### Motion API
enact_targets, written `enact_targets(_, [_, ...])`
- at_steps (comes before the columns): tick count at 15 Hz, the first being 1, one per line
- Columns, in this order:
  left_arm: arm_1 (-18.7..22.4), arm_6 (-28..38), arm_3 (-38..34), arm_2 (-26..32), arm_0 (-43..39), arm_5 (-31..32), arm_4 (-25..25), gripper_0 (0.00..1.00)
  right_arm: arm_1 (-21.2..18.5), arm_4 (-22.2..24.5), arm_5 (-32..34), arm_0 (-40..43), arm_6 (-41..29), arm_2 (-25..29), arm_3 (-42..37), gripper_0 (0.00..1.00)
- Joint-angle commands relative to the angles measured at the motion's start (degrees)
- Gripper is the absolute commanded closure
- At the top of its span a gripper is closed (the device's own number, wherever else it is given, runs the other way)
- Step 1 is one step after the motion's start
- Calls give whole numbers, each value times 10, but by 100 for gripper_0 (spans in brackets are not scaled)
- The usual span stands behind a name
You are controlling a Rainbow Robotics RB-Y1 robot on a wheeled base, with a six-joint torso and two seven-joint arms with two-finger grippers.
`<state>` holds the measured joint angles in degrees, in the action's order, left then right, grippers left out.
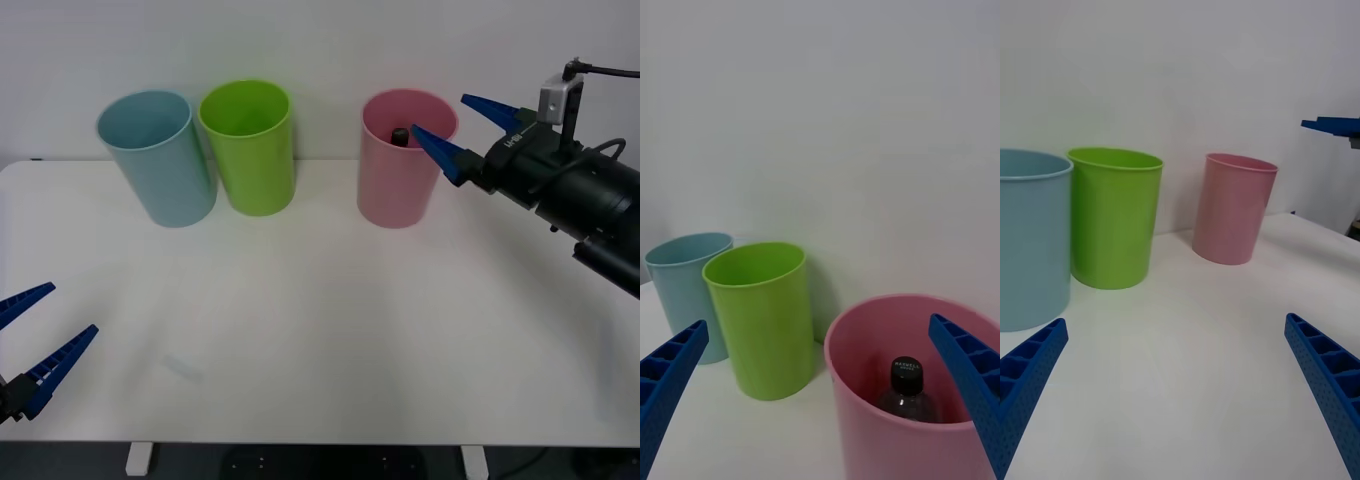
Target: Grasp the object on the table and drop it into the matching bin: aluminum can to the light blue bin, PET bottle to the pink bin.
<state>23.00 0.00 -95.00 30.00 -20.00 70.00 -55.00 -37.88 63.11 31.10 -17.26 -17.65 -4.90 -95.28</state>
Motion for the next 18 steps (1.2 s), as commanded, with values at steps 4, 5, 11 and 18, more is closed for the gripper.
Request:
enact_targets(4, [0, 0, 0, 0, 0, 0, 0, 0, 1, -34, 34, 101, 91, 42, -56, 0])
enact_targets(5, [0, 0, 0, 0, 0, 0, 0, 0, 1, -40, 40, 115, 117, 46, -57, 0])
enact_targets(11, [0, 0, 0, 0, 0, 0, 0, 0, 18, -77, 80, 195, 223, 95, -57, 0])
enact_targets(18, [0, 0, 0, 0, 0, 0, 0, 0, 55, -77, 199, 273, 220, 180, -57, 0])
